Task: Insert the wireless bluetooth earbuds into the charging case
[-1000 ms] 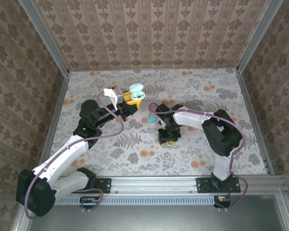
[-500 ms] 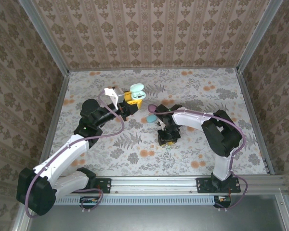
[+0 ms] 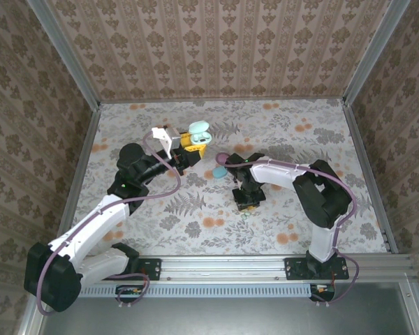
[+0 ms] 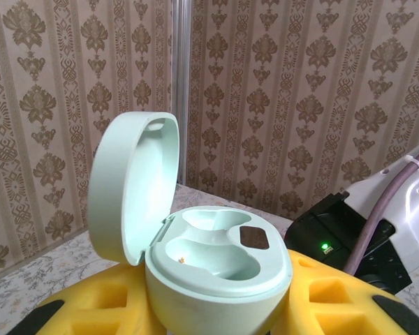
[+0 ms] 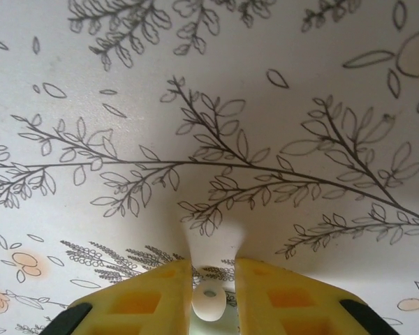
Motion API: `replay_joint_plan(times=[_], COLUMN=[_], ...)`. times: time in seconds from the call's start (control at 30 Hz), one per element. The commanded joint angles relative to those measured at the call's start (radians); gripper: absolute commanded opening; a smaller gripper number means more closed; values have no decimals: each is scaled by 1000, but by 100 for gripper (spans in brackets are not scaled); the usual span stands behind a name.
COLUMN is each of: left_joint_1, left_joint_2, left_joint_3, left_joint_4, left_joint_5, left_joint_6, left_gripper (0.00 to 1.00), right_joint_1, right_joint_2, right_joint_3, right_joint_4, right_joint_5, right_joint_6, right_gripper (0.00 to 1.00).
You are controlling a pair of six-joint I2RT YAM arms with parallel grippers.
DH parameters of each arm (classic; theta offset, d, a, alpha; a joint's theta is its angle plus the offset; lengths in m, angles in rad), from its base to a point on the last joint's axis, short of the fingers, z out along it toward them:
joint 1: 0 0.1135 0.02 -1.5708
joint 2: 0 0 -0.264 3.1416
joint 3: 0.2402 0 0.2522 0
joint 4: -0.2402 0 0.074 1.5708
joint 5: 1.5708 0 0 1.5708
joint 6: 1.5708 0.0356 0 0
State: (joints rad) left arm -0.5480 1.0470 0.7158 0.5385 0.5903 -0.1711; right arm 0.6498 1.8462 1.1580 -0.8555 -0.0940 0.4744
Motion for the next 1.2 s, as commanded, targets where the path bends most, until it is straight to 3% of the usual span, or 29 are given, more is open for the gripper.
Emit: replay_joint_plan(times=[0.0, 0.1, 0.37, 0.5, 0.63, 0.83, 1.17], left_joint_1=[8, 8, 8, 6, 6, 6, 2], left_joint_2=[-19, -20, -14, -12, -15, -36, -27], left_joint_3=[29, 30, 34, 33, 33, 26, 26], left_joint_4=[15, 13, 11, 14, 18, 4, 14], left_joint_5=[8, 9, 8, 8, 2, -10, -13], left_joint_6=[4, 5, 4, 4, 2, 4, -5], left_gripper=[25, 25, 25, 26, 25, 26, 25], right_joint_1=[-41, -93, -188, -172, -119, -54, -9], right_joint_2=[-58, -100, -208, -272, -217, -86, -44], right_joint_3=[-59, -118, -234, -237, -158, -48, -71], right_joint_4=[7, 63, 119, 213, 216, 46, -11], right_joint_5=[59, 50, 52, -55, -109, 69, 75], right_joint_6=[75, 122, 178, 94, 42, 42, 44], right_gripper=[24, 21, 23, 26, 26, 32, 31])
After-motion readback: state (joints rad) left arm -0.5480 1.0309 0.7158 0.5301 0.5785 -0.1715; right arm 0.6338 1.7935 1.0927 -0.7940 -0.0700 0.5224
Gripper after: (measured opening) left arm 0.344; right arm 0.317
